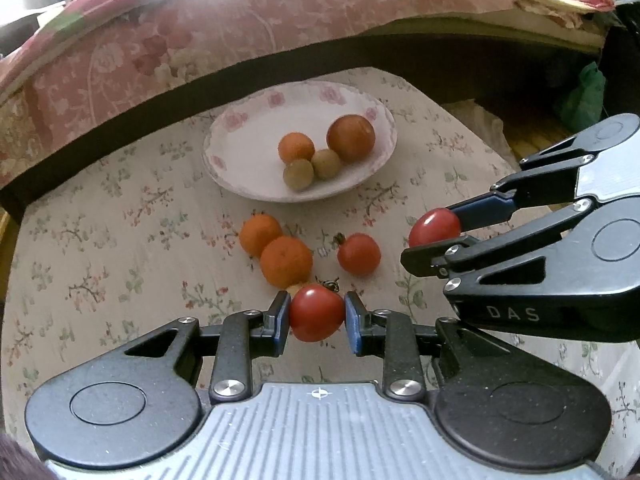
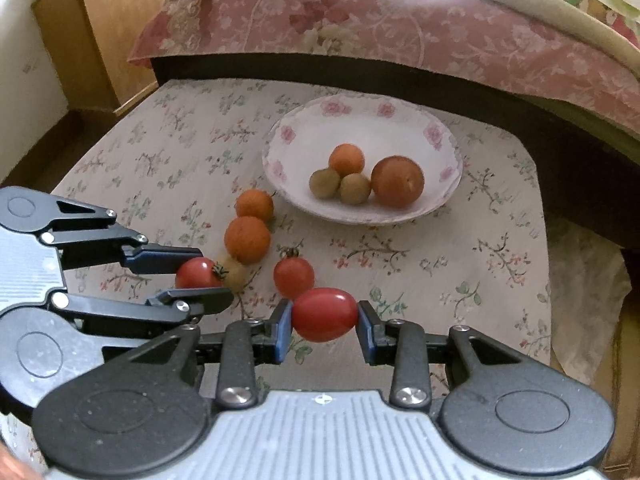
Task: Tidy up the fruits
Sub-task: 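Carry both cherry tomatoes toward the white plate with both tools, then open the left tool to drop its cherry tomato onto the plate while the right tool holds its tomato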
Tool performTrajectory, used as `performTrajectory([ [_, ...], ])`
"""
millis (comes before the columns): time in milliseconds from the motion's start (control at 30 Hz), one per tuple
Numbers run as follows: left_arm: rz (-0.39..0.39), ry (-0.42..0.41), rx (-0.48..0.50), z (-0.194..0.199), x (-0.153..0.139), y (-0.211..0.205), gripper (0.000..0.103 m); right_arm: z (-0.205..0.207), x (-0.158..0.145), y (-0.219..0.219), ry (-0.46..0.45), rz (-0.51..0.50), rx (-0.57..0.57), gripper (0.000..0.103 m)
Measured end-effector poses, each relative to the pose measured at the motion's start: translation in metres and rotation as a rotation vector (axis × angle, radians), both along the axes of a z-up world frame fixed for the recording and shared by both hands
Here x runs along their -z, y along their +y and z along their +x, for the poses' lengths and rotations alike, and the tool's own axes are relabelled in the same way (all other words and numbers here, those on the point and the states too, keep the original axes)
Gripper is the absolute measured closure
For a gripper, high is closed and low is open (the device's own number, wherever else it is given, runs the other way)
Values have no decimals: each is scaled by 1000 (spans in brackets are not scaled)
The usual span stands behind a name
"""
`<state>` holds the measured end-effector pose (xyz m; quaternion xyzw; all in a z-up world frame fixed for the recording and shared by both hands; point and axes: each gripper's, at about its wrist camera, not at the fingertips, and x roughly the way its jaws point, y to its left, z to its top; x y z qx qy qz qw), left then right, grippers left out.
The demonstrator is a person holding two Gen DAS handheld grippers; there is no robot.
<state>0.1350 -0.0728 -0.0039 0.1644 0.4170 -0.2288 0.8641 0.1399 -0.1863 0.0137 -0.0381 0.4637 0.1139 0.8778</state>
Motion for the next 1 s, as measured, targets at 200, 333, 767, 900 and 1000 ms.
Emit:
performTrajectory([
  [200,2,-45,3,8,-5,-5,67,8,-5,-5,-18,8,34,68],
  [333,6,-58,-4,16,-9,-7,68,15,-8,-7,-35,7,50,68],
  [767,19,-103,-17,48,-20,-16,69,45,-15,-17,-81,42,120,68],
  [900,18,-110,-18,57,-20,-19,69,53,-14,-21,-83,55,130,68],
  [1000,21,-110,-22,63,-19,-20,69,59,-11,-22,-84,55,130,68],
])
